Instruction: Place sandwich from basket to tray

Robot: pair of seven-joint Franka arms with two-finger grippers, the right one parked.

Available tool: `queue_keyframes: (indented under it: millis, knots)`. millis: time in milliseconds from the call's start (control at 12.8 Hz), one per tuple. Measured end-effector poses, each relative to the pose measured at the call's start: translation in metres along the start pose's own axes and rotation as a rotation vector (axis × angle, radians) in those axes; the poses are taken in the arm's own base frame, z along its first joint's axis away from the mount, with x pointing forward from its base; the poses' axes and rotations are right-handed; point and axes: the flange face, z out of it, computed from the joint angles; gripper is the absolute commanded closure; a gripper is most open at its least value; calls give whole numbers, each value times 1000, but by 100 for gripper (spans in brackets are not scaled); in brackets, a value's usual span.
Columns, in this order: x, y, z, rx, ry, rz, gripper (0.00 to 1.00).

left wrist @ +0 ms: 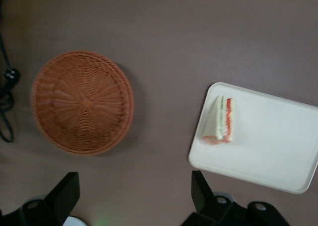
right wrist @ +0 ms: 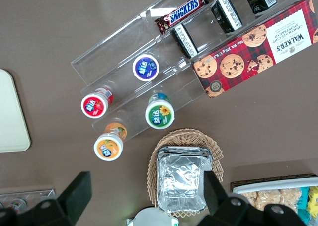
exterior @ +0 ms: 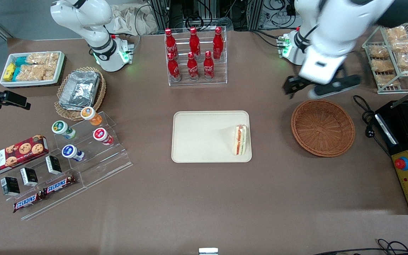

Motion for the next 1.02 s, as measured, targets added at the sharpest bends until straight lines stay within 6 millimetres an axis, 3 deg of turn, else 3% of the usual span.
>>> queue_keyframes:
  millis: [235,548,704,1017]
  knots:
    - [13,-80,-23,-34,2,124,0]
    - [29,-158,-25,-53,-4,220,0]
    - [32,-169,-23,-51,-8,220,0]
    - [36,-162,-19,-47,-14,230,0]
